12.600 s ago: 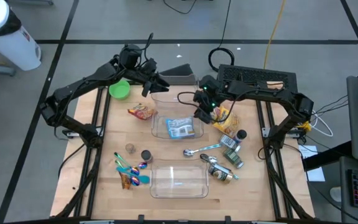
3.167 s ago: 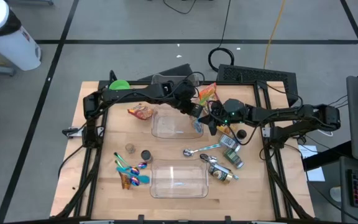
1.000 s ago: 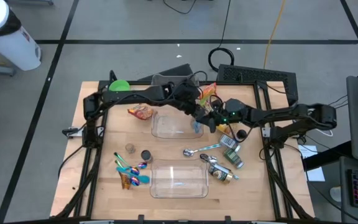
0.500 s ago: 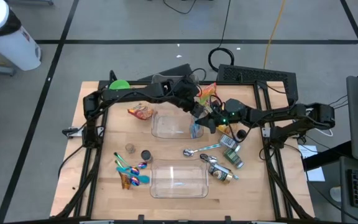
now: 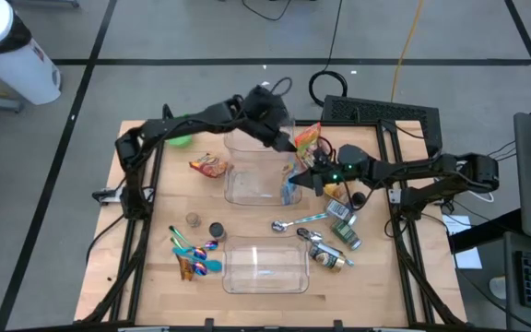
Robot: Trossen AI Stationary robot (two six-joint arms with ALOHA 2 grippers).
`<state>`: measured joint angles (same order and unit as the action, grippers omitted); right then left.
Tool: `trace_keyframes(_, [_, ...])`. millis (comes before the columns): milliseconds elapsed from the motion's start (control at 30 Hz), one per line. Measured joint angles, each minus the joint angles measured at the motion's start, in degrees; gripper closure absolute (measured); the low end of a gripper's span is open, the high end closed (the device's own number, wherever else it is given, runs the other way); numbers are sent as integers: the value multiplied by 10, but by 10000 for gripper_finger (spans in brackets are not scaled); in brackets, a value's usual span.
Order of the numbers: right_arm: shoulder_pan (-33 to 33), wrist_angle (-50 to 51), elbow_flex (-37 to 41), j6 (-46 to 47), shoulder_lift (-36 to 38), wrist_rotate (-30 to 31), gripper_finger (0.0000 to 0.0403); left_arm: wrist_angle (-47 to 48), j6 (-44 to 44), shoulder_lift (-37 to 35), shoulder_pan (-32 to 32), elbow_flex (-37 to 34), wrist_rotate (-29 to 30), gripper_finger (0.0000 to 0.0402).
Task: Pick & Place Food Item
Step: Put the blue noodle pack into the middle transparent bin
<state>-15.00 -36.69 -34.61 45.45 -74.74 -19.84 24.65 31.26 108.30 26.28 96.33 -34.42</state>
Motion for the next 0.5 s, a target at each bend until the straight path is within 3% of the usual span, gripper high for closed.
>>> trace_keyframes(267, [-20,-45,-30,44,-51,-1,403,171,-181,-88,38,0,-12,218])
trace_keyframes(500, [-26,-56,-126,44,-143,-44,403,309,-309,-139,19,-4,73,218])
